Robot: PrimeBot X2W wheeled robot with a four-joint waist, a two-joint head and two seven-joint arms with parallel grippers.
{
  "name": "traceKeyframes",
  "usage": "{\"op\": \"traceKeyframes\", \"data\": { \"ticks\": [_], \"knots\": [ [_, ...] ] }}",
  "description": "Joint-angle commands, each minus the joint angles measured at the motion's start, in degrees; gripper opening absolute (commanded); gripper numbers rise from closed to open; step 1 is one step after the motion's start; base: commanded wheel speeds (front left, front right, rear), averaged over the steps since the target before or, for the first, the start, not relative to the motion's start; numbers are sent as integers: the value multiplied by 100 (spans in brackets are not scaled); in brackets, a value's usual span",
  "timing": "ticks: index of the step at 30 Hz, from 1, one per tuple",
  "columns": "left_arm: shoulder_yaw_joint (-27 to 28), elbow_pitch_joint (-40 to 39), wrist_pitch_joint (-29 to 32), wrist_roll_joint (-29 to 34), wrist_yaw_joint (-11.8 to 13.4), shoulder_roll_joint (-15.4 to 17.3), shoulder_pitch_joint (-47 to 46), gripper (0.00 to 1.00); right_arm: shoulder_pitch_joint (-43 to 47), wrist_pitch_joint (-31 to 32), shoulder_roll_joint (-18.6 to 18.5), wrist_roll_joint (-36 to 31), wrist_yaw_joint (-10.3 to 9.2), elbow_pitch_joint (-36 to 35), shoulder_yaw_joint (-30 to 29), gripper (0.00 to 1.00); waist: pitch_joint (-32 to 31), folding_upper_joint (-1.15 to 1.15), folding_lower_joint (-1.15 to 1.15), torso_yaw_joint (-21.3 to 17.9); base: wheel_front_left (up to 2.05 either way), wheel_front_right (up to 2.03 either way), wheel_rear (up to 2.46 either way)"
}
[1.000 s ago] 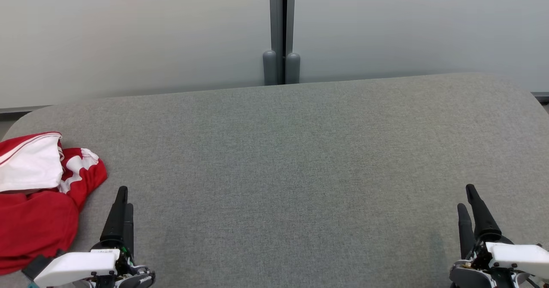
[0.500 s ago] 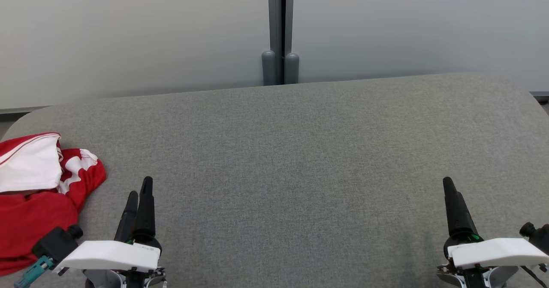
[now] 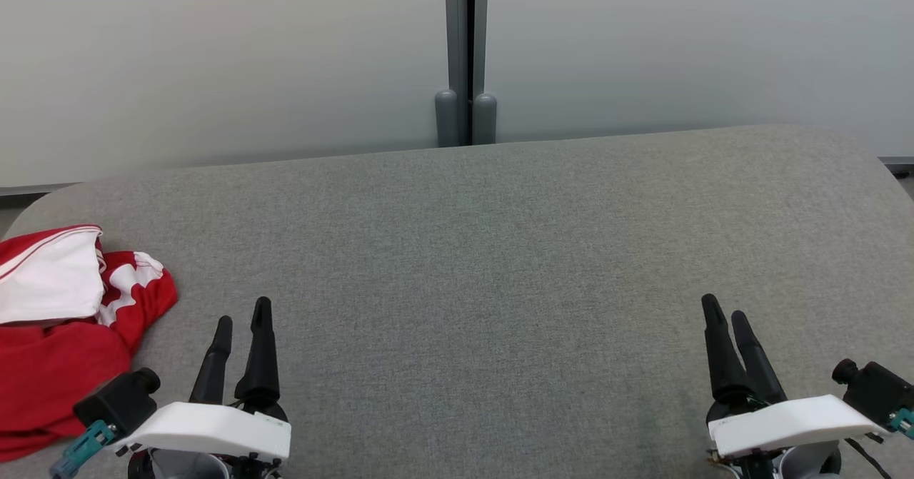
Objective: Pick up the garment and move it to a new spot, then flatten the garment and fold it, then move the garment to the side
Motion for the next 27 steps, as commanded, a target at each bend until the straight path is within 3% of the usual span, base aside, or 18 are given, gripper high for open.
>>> {"op": "traceKeyframes", "data": {
  "ticks": [1,13,27],
  "knots": [
    [-42,-113,-45,187,24,64,-16,100,-13,-61,-64,-165,2,-79,45,100,-4,0,0,-2,0,0,0],
    [-405,-271,-258,1006,224,176,59,100,30,-269,-66,-954,2,-147,301,100,-51,0,0,-12,0,0,0],
    [-616,-276,-472,1845,134,202,161,100,92,-492,-61,-1799,2,-211,430,100,-68,0,0,-33,0,0,0]
  ]
}}
